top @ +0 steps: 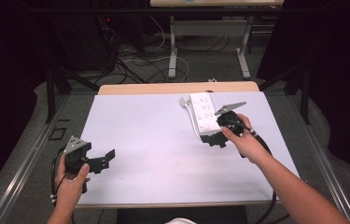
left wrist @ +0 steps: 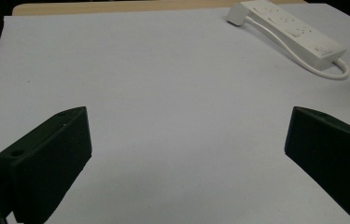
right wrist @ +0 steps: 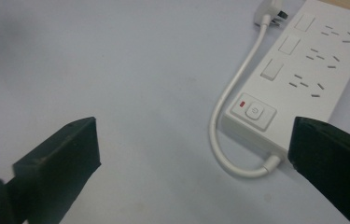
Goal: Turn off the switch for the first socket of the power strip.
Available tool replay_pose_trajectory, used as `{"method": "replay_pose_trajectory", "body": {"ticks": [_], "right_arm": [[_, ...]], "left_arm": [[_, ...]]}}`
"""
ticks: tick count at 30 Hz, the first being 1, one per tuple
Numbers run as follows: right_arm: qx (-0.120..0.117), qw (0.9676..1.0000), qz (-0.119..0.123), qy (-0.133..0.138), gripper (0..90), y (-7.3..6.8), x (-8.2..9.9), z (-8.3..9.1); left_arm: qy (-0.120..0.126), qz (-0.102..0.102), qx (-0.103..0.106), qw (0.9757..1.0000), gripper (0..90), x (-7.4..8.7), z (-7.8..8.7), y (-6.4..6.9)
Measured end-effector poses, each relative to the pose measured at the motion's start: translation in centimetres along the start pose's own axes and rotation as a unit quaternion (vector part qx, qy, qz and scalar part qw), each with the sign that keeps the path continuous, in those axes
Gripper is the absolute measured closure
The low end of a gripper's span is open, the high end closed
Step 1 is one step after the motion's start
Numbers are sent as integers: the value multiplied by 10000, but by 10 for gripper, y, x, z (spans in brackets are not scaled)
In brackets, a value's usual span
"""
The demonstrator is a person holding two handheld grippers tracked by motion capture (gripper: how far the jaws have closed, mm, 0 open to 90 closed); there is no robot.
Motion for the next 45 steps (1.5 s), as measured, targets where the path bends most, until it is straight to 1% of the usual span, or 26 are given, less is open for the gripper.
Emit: {"method": "replay_pose_trajectory", "body": {"ticks": [1, 2, 4, 5, 7, 10, 13, 14, 15, 16, 18, 21, 23, 24, 27, 28, 30, 31, 37, 38, 40, 43, 45], "right_arm": [[18, 10000, -46, 14, 0, 1, 3, 2], [25, 10000, -43, 15, 0, 2, 6, 4], [1, 9999, -112, 7, 0, 3, 12, 9], [-12, 9999, -98, 56, 0, 4, 15, 12], [45, 9998, -153, 145, 0, 6, 20, 16], [-1, 9996, -201, 211, 0, 6, 27, 22], [4, 9994, -196, 302, 0, 7, 31, 27], [19, 9993, -156, 340, 0, 8, 32, 29], [24, 9993, -170, 336, 0, 8, 34, 31], [22, 9993, -123, 364, 0, 9, 35, 32], [51, 9993, -109, 350, 0, 11, 39, 36], [123, 9989, -182, 414, 0, 14, 43, 43], [120, 9984, -242, 495, 0, 16, 46, 47], [124, 9981, -359, 484, 0, 16, 48, 49], [103, 9969, -500, 607, 0, 21, 53, 54], [90, 9970, -486, 603, 0, 22, 54, 54], [81, 9967, -565, 570, 0, 25, 56, 56], [144, 9967, -538, 598, 0, 27, 57, 56], [419, 9941, -685, 730, 0, 48, 63, 55], [478, 9934, -759, 710, 0, 52, 65, 55], [563, 9929, -776, 698, 2, 58, 67, 54], [611, 9917, -896, 686, 4, 67, 70, 54], [624, 9907, -961, 732, 9, 72, 72, 55]], "left_arm": [[-6, -3, 2, 10000, 6, 0, 0, 0], [-12, -5, 6, 10000, 6, 0, 0, 0], [-14, -8, 6, 10000, 6, 0, 0, 0], [-15, -6, 8, 10000, 6, 0, 0, 0], [-12, -2, 8, 10000, 6, 0, 0, 0], [11, -16, -3, 10000, 6, 0, 0, 1], [-5, -22, 10, 10000, 6, 0, 0, 1], [-3, -24, 9, 10000, 6, 0, 0, 1], [-2, -23, 6, 10000, 6, 0, 0, 1], [-5, -25, 5, 10000, 6, 0, 0, 1], [-1, -5, 1, 10000, 6, 0, -1, 1], [11, -24, 3, 10000, 6, 0, 0, 1], [10, -22, 3, 10000, 6, 0, 0, 1], [9, -23, 3, 10000, 6, 0, 0, 1], [-12, -25, 17, 10000, 6, 0, 0, 2], [-16, -28, 26, 10000, 6, 0, -1, 2], [-20, -36, 28, 10000, 6, 0, -1, 3], [-23, -20, 31, 10000, 6, 0, -1, 3], [-25, -7, 29, 10000, 6, 1, -1, 2], [-25, -6, 27, 10000, 6, 1, -1, 2], [-27, -7, 30, 10000, 6, 1, -1, 2], [-39, -4, 37, 10000, 6, 1, -1, 2], [-39, -11, 37, 10000, 6, 1, -1, 2]]}}
Point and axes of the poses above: each handheld gripper's, and its own axes: z roughly backward along the jaws, x roughly out of its underside, y roughly to its right, the point moved 3 cm from there along -z, roughly forward along the jaws, and after that the axes turned 15 degrees about -z, right-handed, at the moved point
